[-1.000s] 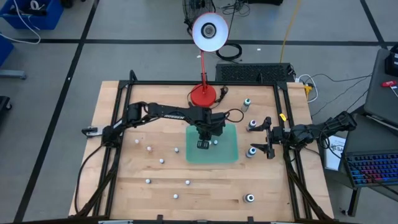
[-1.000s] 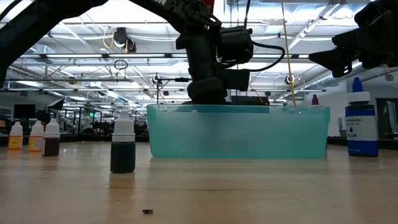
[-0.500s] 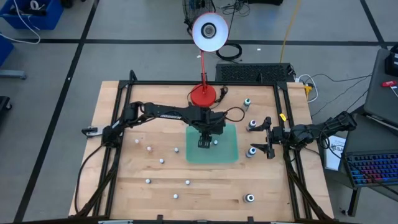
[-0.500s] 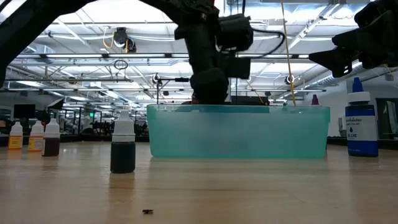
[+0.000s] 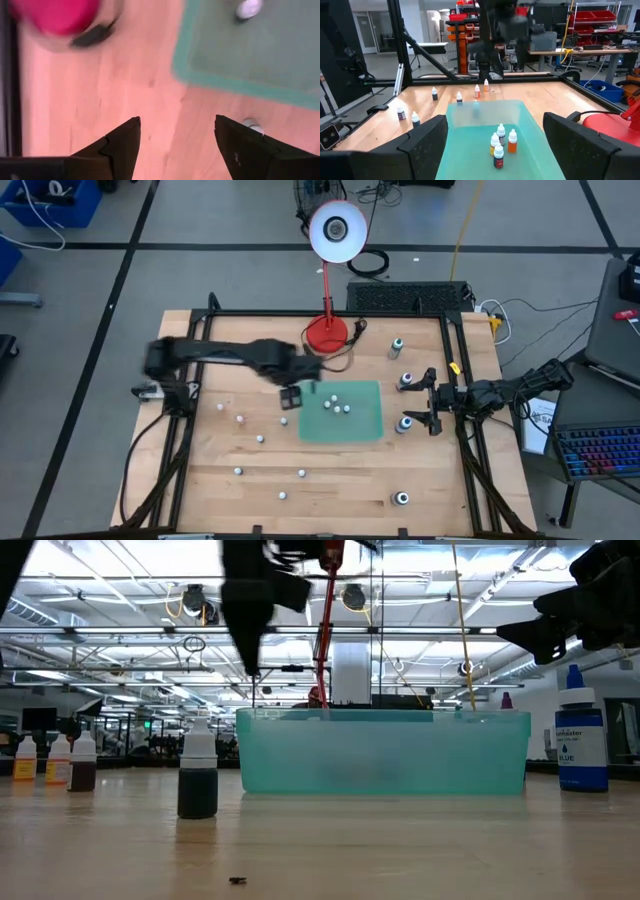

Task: Pick & Place food coloring
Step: Put the small orange food coloring bottle into the green bin

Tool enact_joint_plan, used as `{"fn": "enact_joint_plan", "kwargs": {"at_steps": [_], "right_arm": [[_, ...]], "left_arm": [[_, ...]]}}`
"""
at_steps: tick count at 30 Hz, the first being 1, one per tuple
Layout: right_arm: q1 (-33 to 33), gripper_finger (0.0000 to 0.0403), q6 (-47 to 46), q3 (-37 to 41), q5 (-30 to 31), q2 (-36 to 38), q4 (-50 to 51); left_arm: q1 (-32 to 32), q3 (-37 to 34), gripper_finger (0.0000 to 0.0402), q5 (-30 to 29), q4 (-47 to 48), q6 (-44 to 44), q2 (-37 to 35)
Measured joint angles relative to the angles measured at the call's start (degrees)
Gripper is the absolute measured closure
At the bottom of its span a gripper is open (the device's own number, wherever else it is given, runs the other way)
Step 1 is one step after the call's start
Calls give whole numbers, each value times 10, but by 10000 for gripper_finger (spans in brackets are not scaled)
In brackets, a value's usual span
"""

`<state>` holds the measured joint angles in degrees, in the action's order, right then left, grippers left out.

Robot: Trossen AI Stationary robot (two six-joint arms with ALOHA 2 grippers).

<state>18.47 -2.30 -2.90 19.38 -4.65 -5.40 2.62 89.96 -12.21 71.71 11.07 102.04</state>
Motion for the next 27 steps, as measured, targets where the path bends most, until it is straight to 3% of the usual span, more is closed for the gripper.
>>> {"fn": "enact_joint_plan", "kwargs": {"at_steps": [6, 10, 13, 18, 22, 27], "right_arm": [[0, 90, 0, 0, 0, -2, 0], [0, 89, 0, 0, 0, -2, 0], [0, 89, 0, 0, 0, -2, 0], [0, 89, 0, 0, 0, -2, 0], [0, 89, 0, 0, 0, -1, 0], [0, 89, 0, 0, 0, -2, -2]], "left_arm": [[-23, -231, 147, -8, -34, 262, -206], [-44, -343, 147, 18, -33, 480, -313], [-62, -412, 147, 30, -33, 576, -370], [-76, -501, 147, 66, -37, 641, -405], [-81, -499, 147, 65, -71, 601, -401], [-81, -501, 147, 73, -67, 618, -392]]}}
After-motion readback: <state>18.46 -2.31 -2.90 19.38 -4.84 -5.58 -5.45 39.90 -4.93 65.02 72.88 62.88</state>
